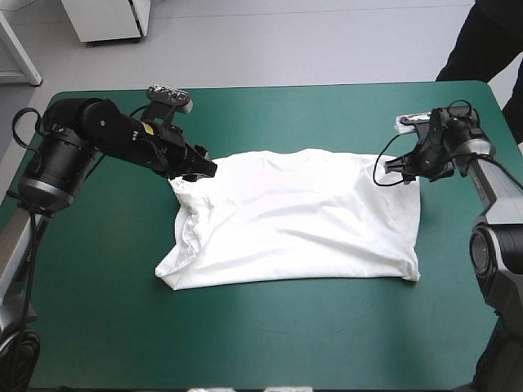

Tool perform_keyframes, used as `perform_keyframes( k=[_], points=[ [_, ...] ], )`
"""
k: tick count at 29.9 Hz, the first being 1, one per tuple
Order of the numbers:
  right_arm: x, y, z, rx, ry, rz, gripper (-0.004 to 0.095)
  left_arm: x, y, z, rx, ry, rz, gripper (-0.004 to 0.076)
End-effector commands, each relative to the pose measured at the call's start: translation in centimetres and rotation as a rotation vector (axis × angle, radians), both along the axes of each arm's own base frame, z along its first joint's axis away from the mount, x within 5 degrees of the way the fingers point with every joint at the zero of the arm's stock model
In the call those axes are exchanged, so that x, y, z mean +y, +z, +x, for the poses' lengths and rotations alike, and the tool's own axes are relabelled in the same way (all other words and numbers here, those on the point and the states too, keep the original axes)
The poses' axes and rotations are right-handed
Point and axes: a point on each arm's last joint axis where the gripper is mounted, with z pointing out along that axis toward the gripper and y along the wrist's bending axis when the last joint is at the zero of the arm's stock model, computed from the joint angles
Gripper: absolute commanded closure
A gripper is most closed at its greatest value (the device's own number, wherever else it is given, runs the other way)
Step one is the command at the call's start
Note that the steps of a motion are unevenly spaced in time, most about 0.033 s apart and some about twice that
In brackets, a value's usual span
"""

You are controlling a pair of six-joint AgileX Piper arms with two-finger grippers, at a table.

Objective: Fold the cloth

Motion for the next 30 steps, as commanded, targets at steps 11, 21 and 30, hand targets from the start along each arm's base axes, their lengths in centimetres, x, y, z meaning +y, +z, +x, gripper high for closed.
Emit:
perform_keyframes(
  k=[11, 21, 30],
  points=[
    [-0.1, -1.3, 1.0, 0.021, -0.002, 0.028, 0.0521, 0.2, 2.0, -1.5, -0.037, -0.019, -0.028, 0.0307],
    [0.3, -1.4, 0.9, 0.037, 0.02, 0.064, 0.0921, 0.3, 2.2, -1.8, -0.041, -0.021, -0.028, 0.0309],
    [1.5, 4.1, -0.9, -0.04, 0.059, 0.156, 0.0921, 0.6, 3.1, -2.7, -0.07, -0.021, -0.038, 0.0322]
  ],
)
